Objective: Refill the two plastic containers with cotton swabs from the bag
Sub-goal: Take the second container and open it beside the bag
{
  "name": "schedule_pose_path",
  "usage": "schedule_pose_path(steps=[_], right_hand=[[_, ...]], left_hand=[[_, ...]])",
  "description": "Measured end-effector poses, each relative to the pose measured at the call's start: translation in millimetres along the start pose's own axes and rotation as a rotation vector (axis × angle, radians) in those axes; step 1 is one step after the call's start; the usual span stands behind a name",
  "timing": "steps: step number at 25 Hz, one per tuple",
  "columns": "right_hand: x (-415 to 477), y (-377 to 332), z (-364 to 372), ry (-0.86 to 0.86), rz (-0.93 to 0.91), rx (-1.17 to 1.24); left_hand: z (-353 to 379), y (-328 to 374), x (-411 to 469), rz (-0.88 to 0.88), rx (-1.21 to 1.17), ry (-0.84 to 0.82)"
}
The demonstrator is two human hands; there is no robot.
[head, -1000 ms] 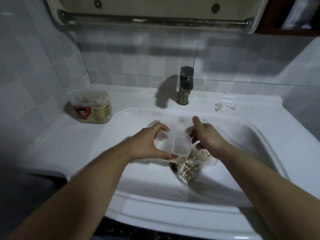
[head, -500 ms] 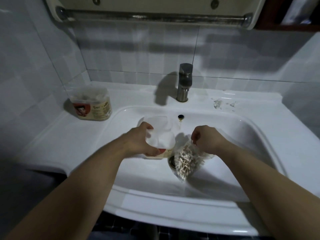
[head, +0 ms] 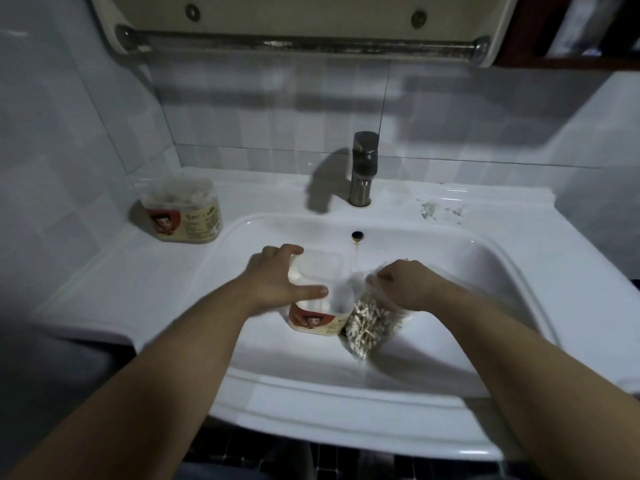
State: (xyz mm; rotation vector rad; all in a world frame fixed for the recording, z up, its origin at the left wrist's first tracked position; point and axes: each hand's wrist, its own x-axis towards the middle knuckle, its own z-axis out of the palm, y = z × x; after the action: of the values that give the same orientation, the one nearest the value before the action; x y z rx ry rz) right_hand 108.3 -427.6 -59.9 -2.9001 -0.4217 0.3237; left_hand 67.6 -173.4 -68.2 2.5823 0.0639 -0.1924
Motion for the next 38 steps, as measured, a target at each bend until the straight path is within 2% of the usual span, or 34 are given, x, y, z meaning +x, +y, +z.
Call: schedule_pose_path(steps=[3, 6, 9, 11, 14, 18, 21, 26, 32, 38], right_hand=[[-5, 1, -7, -0.031, -0.134, 0.002], [-6, -1, -12, -0.095, -0.155, -0.054], [0, -2, -17, -0.173, -0.13, -0.153], [3, -5, -18, -0.19, -0.124, -0.202], [6, -3, -11, -0.182, -0.134, -0.149], [9, 4, -2, -0.197, -0.175, -0.109], [10, 1, 1, -0.17, -0.248, -0.129], [14, 3, -5, -0.093, -0.264, -0.132], [14, 10, -22, -0.019, -0.26, -0.008], [13, 23, -37, 0.069, -0.234, 0.139]], left_hand=[[-6, 3, 3, 0.043, -0.064, 0.211], [-9, 23, 5, 0.201, -0.104, 0.31], [-2, 55, 5, 0.302, -0.06, 0.192], [11, 73, 9, 0.288, -0.052, 0.081], [23, 93, 16, 0.223, -0.042, 0.029], [35, 97, 25, 0.15, -0.237, 0.015], [47, 90, 30, 0.161, -0.238, 0.01], [50, 91, 31, 0.211, -0.24, 0.03], [41, 88, 34, 0.17, -0.174, 0.021], [43, 83, 42, 0.164, -0.215, 0.039]])
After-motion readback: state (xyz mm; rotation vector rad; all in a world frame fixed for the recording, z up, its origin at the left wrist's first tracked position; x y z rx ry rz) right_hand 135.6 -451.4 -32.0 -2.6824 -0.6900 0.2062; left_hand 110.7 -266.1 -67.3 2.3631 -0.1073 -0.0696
